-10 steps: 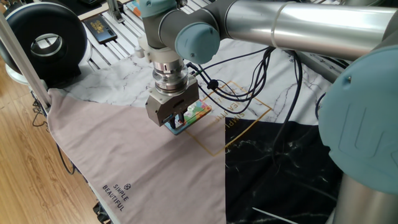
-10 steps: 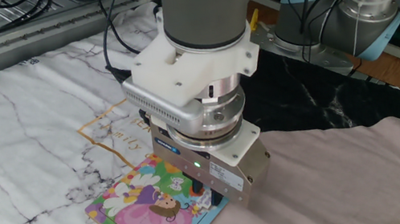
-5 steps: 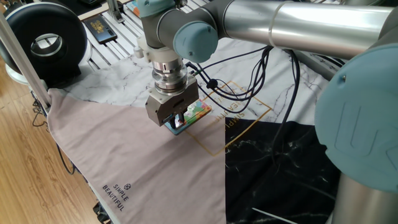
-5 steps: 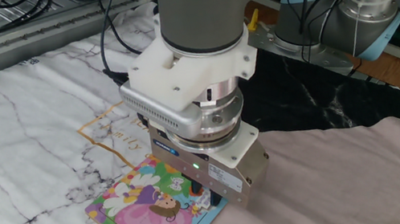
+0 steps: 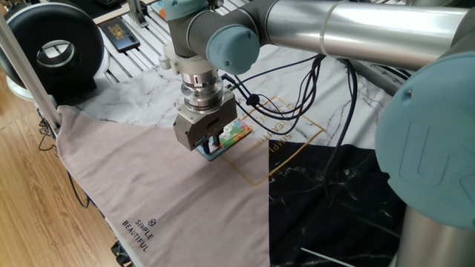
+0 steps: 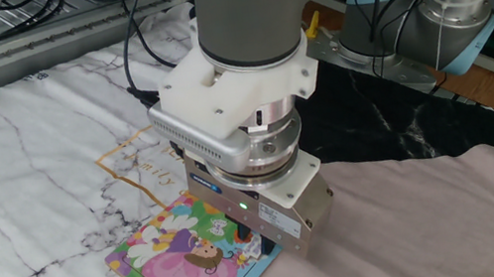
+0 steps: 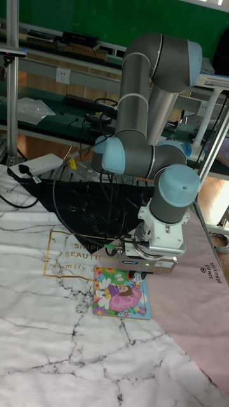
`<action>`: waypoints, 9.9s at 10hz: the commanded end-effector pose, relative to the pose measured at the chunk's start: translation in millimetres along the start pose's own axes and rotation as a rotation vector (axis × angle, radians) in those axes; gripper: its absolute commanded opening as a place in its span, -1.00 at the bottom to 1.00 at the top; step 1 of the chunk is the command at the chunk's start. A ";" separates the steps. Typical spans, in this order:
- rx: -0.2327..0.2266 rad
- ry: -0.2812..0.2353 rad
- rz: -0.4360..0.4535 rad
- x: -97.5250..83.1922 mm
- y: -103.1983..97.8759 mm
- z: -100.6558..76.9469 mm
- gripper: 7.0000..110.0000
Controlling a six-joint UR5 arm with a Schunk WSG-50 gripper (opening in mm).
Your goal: Assemble one piece of a puzzle
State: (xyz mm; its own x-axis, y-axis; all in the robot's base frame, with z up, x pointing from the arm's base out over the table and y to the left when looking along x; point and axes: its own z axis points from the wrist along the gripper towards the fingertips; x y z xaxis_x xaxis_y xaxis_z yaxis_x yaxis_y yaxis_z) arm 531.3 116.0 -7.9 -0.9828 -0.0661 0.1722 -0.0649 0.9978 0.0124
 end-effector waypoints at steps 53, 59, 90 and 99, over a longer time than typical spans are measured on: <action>-0.071 0.037 -0.044 0.5 8.6 -4.4 -0.28; -0.077 0.041 -0.029 1.0 11.6 -4.5 -0.28; -0.066 0.048 -0.057 -2.2 14.7 -2.9 -0.28; -0.047 0.048 -0.075 -3.5 10.1 -2.5 -0.28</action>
State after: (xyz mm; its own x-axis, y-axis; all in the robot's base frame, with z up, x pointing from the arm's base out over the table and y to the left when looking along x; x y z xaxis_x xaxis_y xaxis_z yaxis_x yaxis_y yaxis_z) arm 533.5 126.0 -7.0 -0.9660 -0.1417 0.2164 -0.1299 0.9892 0.0682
